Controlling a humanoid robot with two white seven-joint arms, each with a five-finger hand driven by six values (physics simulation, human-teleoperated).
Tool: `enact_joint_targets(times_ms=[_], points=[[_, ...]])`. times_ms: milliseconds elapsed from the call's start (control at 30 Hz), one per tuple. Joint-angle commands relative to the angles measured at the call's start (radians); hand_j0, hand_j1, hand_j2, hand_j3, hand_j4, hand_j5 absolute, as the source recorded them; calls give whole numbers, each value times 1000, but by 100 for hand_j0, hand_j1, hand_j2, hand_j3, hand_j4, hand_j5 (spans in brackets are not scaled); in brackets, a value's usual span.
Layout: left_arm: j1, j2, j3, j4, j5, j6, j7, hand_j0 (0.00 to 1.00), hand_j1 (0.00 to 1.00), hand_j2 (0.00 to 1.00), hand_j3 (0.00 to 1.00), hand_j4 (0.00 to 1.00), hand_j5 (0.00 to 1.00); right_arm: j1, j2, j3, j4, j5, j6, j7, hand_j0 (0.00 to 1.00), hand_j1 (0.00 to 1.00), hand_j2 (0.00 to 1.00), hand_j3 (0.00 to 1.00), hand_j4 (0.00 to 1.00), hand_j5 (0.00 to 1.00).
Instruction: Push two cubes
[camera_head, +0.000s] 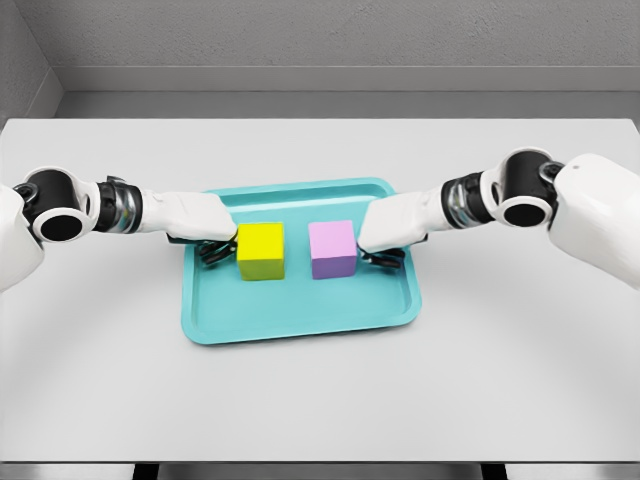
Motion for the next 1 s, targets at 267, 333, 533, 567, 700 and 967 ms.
enact_joint_targets(times_ms=[267,333,533,567,700,967], points=[[0,-19,1,-1,28,2,0,7,7,7,7,7,7,-6,16,-4,28,-2,2,0,0,0,0,0,0,0],[0,-19,1,-1,28,2,0,7,7,7,7,7,7,-6,27,-3,28,-2,2,0,0,0,0,0,0,0],[0,-27,1,-1,45,2,0,7,7,7,7,7,7,-8,50,-1,25,-2,2,0,0,0,0,0,0,0],[0,-27,1,-1,43,2,0,7,7,7,7,7,7,-8,55,-1,25,-2,2,0,0,0,0,0,0,0],[0,-27,1,1,47,2,0,8,8,8,8,8,8,-12,47,-3,46,-2,2,0,0,0,0,0,0,0],[-9,-26,1,25,59,2,0,14,14,14,14,14,14,-17,-1,-23,80,-2,2,0,0,0,0,0,0,0]])
